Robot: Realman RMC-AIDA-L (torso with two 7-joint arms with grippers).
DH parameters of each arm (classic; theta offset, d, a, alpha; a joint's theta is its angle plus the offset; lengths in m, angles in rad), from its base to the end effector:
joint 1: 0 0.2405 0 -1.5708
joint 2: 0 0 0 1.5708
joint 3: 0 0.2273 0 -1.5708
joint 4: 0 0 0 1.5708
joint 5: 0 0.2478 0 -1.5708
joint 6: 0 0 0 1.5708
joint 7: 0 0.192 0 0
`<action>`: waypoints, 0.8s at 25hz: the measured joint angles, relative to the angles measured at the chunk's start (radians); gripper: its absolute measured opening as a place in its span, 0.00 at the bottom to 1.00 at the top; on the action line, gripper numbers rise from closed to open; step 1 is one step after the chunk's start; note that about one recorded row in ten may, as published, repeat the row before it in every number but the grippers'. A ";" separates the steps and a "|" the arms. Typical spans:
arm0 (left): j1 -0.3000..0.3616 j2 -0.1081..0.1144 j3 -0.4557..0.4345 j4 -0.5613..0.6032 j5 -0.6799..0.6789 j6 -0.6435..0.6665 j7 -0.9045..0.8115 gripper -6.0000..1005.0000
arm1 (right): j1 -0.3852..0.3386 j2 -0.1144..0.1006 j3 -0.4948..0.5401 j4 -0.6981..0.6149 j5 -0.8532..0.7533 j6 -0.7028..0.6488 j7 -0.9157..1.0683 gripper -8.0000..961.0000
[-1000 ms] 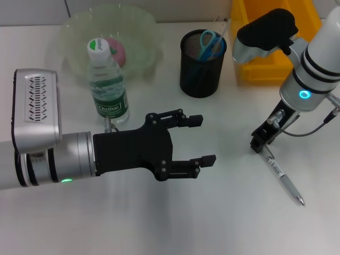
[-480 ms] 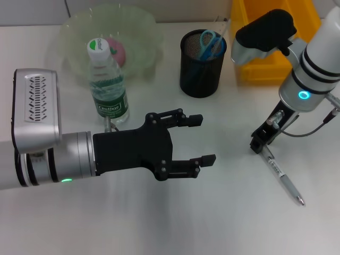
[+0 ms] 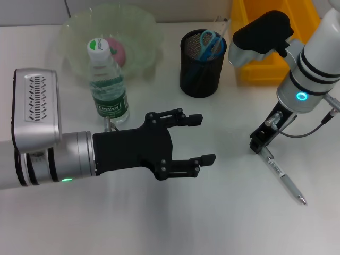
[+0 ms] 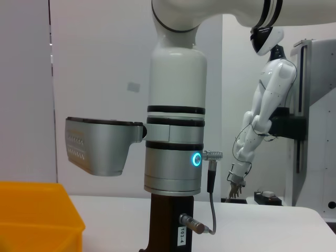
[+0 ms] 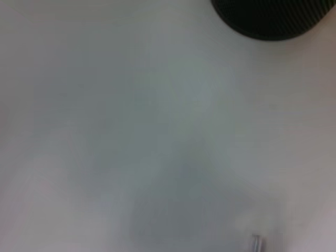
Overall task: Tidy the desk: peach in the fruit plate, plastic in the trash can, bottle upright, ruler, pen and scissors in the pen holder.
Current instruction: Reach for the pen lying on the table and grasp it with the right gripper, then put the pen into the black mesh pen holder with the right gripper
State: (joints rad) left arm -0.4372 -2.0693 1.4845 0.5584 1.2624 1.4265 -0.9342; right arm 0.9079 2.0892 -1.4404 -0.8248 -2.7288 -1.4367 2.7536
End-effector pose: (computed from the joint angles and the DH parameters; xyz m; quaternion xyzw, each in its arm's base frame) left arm -0.1828 0.3169 -0.1089 -0.9434 -0.0327 -0.3198 0.0812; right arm 0.1970 0.4014 -0.0839 -0.8575 0.3908 -0.2914 0.1643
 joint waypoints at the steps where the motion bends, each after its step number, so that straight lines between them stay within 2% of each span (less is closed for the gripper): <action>1: 0.000 0.000 0.000 0.000 0.000 -0.002 0.000 0.78 | -0.001 0.000 0.000 0.000 0.000 0.002 0.000 0.34; 7: 0.000 0.000 -0.001 0.000 0.000 -0.008 0.000 0.78 | 0.001 0.000 0.000 0.004 0.000 0.004 -0.002 0.31; 12: 0.000 0.000 -0.001 0.000 0.000 -0.008 0.000 0.78 | 0.001 0.000 0.000 0.003 0.000 0.004 -0.003 0.23; 20: 0.000 0.000 -0.001 0.000 0.000 -0.009 0.000 0.78 | 0.000 0.000 -0.012 0.000 0.000 0.007 -0.007 0.22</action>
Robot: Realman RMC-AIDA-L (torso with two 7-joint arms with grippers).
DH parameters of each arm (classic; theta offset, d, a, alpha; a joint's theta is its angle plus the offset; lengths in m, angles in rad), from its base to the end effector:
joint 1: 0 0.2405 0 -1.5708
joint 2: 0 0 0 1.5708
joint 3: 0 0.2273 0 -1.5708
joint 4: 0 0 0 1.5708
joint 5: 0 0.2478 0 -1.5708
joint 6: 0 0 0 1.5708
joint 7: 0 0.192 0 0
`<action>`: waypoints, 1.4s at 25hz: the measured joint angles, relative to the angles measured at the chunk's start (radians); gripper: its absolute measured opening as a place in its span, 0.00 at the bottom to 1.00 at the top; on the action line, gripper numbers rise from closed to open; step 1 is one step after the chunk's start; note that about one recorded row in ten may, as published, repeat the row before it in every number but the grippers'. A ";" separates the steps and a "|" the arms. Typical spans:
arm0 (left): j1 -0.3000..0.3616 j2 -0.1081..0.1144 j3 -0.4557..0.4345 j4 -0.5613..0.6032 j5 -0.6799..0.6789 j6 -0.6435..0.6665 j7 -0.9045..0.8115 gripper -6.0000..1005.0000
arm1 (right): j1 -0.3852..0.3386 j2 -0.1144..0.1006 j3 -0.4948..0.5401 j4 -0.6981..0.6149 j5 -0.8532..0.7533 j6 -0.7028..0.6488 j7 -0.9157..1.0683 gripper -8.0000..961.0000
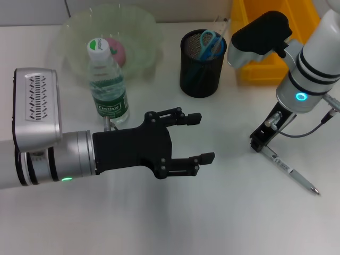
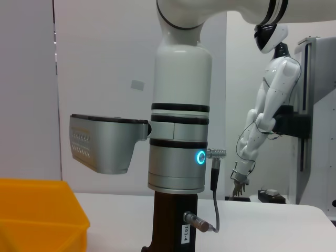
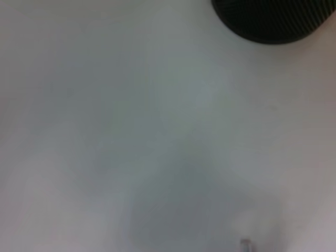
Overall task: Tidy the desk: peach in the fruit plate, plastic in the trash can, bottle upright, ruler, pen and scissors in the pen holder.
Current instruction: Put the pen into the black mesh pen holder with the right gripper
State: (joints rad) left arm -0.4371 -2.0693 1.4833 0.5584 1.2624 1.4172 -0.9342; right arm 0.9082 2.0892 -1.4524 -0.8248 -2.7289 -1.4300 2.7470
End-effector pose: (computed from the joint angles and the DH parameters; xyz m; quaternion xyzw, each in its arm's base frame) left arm -0.1838 0.3185 -0.1091 -0.9439 -0.0343 -0.3173 0.0852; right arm 0.1968 0.4018 -0.0851 -0.8600 0.3828 -0.2940 0.1654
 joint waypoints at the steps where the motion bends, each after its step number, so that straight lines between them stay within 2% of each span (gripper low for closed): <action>1: 0.000 0.000 0.000 0.000 0.000 0.000 0.000 0.78 | 0.000 0.000 -0.002 0.000 0.000 0.000 0.000 0.22; 8: 0.000 0.000 -0.002 0.000 0.000 -0.002 0.003 0.78 | -0.012 0.000 -0.003 -0.018 0.015 0.003 -0.001 0.21; 17: 0.001 0.000 -0.002 0.000 0.000 -0.003 0.003 0.78 | -0.092 0.000 0.002 -0.178 0.036 0.004 -0.003 0.21; 23: 0.003 0.000 -0.010 -0.001 0.000 -0.003 0.004 0.78 | -0.181 -0.006 0.010 -0.329 0.133 0.092 -0.003 0.21; 24: 0.003 -0.003 -0.018 -0.011 -0.001 -0.003 0.015 0.78 | -0.224 -0.006 0.010 -0.393 0.141 0.134 -0.003 0.21; 25: 0.003 -0.003 -0.018 -0.012 -0.001 -0.002 0.016 0.78 | -0.224 -0.006 0.010 -0.393 0.141 0.134 -0.003 0.21; 27: 0.003 -0.003 -0.018 -0.012 -0.001 -0.002 0.016 0.78 | -0.296 -0.006 0.010 -0.477 0.173 0.183 -0.011 0.21; 28: 0.003 -0.003 -0.018 -0.012 -0.001 -0.002 0.016 0.78 | -0.296 -0.006 0.010 -0.477 0.173 0.183 -0.011 0.21; 29: 0.004 -0.003 -0.019 -0.012 -0.003 0.000 0.017 0.78 | -0.344 -0.007 0.013 -0.522 0.221 0.204 -0.035 0.21; 30: 0.004 -0.003 -0.019 -0.012 -0.003 0.000 0.017 0.78 | -0.344 -0.007 0.013 -0.522 0.221 0.204 -0.035 0.21; 34: 0.015 -0.003 -0.023 -0.012 -0.017 0.004 0.017 0.78 | -0.441 -0.006 0.061 -0.605 0.386 0.215 -0.151 0.21; 35: 0.015 -0.003 -0.023 -0.012 -0.017 0.004 0.017 0.78 | -0.441 -0.006 0.061 -0.605 0.386 0.215 -0.151 0.21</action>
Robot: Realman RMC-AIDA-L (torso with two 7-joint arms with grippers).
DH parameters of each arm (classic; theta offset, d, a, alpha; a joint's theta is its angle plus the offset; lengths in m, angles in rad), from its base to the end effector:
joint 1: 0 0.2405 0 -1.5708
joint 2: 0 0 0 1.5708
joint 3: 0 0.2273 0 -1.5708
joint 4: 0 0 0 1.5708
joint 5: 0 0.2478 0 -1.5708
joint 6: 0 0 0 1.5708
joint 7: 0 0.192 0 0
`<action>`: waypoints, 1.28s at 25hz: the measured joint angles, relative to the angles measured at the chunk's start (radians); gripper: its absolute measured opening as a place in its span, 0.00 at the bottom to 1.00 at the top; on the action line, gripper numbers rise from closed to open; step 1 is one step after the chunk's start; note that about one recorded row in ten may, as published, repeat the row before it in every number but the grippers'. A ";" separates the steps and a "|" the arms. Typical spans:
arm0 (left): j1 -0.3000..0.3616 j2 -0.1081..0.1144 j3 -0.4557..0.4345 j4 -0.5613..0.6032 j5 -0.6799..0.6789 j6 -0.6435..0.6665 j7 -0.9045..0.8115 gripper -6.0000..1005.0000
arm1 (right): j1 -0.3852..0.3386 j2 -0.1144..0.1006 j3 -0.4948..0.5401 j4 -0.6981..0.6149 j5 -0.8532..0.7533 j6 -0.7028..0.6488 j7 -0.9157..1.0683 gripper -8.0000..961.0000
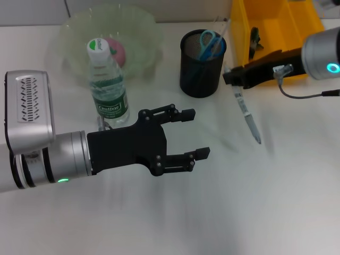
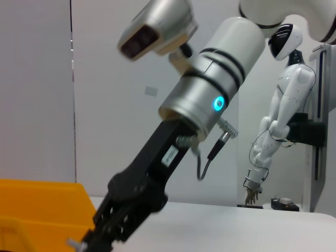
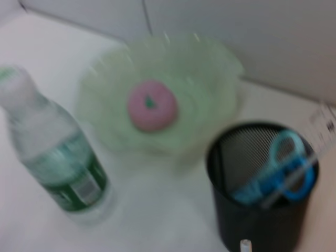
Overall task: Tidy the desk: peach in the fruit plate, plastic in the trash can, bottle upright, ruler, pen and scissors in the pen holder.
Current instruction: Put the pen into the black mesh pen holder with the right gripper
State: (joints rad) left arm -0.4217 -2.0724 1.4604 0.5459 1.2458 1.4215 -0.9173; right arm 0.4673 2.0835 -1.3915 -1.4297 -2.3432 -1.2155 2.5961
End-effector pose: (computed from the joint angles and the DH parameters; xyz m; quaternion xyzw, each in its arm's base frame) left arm -0.1890 0.3193 -0.1052 -0.9385 -0.0441 -0.3270 0.1018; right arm 0.1348 0.4176 -0.0186 -0.9041 0.3489 0.0353 0.2441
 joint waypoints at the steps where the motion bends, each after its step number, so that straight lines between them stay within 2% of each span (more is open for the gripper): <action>1: 0.002 0.000 0.000 -0.001 -0.001 0.000 0.000 0.78 | -0.033 0.000 0.015 -0.023 0.071 0.003 -0.054 0.21; 9: 0.024 0.000 -0.001 -0.003 -0.015 0.006 -0.001 0.78 | -0.138 0.002 0.118 -0.063 0.318 0.005 -0.268 0.21; 12: 0.029 0.001 -0.002 -0.003 -0.026 0.007 -0.001 0.78 | -0.157 0.001 0.141 -0.066 0.364 0.001 -0.319 0.21; 14: 0.032 0.002 -0.003 -0.003 -0.035 0.010 -0.002 0.78 | -0.215 0.000 0.198 -0.066 0.492 -0.005 -0.453 0.21; 17: 0.034 0.002 -0.003 -0.003 -0.039 0.012 -0.002 0.78 | -0.244 -0.001 0.221 -0.047 0.583 -0.005 -0.539 0.21; 19: 0.036 0.001 -0.003 -0.003 -0.041 0.013 -0.002 0.78 | -0.272 -0.001 0.256 0.012 0.719 -0.006 -0.662 0.21; 23: 0.036 0.001 -0.003 -0.003 -0.042 0.013 -0.001 0.78 | -0.278 -0.002 0.278 0.096 0.831 -0.006 -0.786 0.21; 24: 0.036 0.000 -0.003 -0.003 -0.044 0.013 -0.001 0.78 | -0.275 -0.002 0.287 0.154 0.901 -0.007 -0.857 0.21; 26: 0.036 0.000 -0.003 -0.003 -0.046 0.012 -0.001 0.78 | -0.271 -0.002 0.291 0.187 0.936 -0.008 -0.900 0.21; 32: 0.030 0.000 -0.003 -0.003 -0.053 0.006 -0.002 0.78 | -0.235 -0.001 0.298 0.391 1.144 -0.067 -1.213 0.21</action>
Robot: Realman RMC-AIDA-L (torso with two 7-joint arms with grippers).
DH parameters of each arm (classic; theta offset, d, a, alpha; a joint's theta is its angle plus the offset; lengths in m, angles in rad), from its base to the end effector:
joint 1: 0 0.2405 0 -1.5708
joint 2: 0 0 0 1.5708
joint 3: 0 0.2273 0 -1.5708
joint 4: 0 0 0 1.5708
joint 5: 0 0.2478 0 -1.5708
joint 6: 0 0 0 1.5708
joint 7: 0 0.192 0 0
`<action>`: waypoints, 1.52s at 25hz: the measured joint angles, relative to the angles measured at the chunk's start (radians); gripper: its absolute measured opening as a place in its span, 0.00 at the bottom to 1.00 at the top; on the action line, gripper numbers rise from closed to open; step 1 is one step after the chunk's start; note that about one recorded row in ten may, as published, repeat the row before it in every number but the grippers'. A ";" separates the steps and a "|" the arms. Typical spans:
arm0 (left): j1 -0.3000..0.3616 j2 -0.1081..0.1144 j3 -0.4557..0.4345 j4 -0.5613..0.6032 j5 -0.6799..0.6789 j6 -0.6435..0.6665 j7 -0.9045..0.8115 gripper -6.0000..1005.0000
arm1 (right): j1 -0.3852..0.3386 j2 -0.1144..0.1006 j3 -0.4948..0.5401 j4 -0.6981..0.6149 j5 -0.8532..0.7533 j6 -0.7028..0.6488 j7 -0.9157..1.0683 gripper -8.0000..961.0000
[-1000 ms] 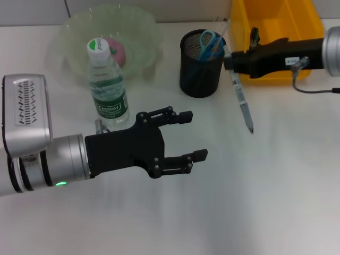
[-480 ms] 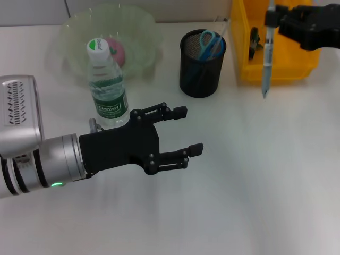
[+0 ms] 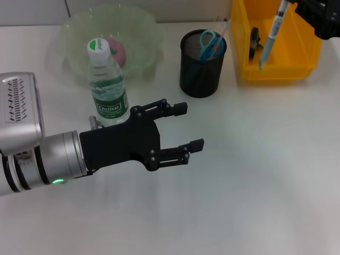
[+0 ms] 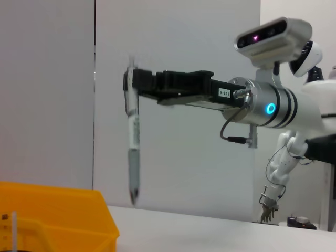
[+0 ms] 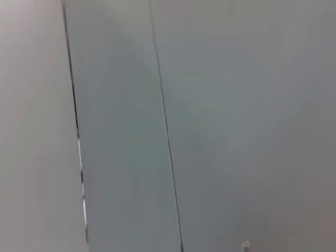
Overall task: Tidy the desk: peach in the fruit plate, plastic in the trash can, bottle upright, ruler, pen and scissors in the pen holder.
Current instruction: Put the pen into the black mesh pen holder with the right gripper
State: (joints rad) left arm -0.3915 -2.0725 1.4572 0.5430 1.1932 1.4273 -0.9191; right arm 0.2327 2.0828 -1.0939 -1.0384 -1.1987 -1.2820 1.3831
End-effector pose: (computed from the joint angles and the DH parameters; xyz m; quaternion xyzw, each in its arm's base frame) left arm -0.1937 0.3190 -0.0985 -0.9280 -0.0664 -0.3463 0.1203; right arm 0.1875 0.3943 0.0673 -0.8346 0.1634 0.4207 0.3160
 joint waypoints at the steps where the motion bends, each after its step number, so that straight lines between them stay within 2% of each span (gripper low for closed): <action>1: -0.002 0.000 0.000 0.000 0.000 0.000 0.000 0.78 | 0.007 0.000 0.000 0.034 0.035 -0.013 -0.048 0.21; 2: -0.003 0.000 0.000 0.000 -0.004 -0.002 0.000 0.78 | 0.024 0.000 0.000 0.105 0.102 -0.046 -0.143 0.21; 5: -0.004 0.000 0.000 0.000 -0.010 -0.006 0.000 0.78 | 0.045 0.000 0.000 0.174 0.152 -0.075 -0.234 0.21; 10: -0.005 -0.001 0.000 -0.001 -0.033 -0.010 -0.006 0.78 | 0.099 0.002 0.000 0.278 0.176 -0.080 -0.360 0.21; 12: -0.006 -0.001 0.000 -0.006 -0.048 -0.011 -0.005 0.78 | 0.141 0.001 0.001 0.337 0.179 -0.072 -0.409 0.21; 22: -0.004 -0.001 0.005 -0.029 -0.204 0.011 0.001 0.78 | 0.226 0.002 -0.008 0.425 0.182 -0.005 -0.503 0.21; 29: -0.013 -0.002 0.008 -0.027 -0.254 0.056 0.012 0.78 | 0.284 0.002 -0.007 0.489 0.183 0.026 -0.519 0.21; 32: -0.020 -0.005 0.008 -0.025 -0.269 0.058 0.012 0.78 | 0.320 0.005 -0.012 0.527 0.183 0.079 -0.580 0.22; 38: -0.036 -0.006 0.010 -0.037 -0.311 0.050 0.015 0.78 | 0.357 0.007 -0.009 0.573 0.208 0.096 -0.652 0.22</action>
State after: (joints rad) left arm -0.4278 -2.0785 1.4669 0.5060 0.8824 1.4774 -0.9046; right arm 0.5898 2.0895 -1.1031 -0.4653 -0.9910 -1.1858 0.7308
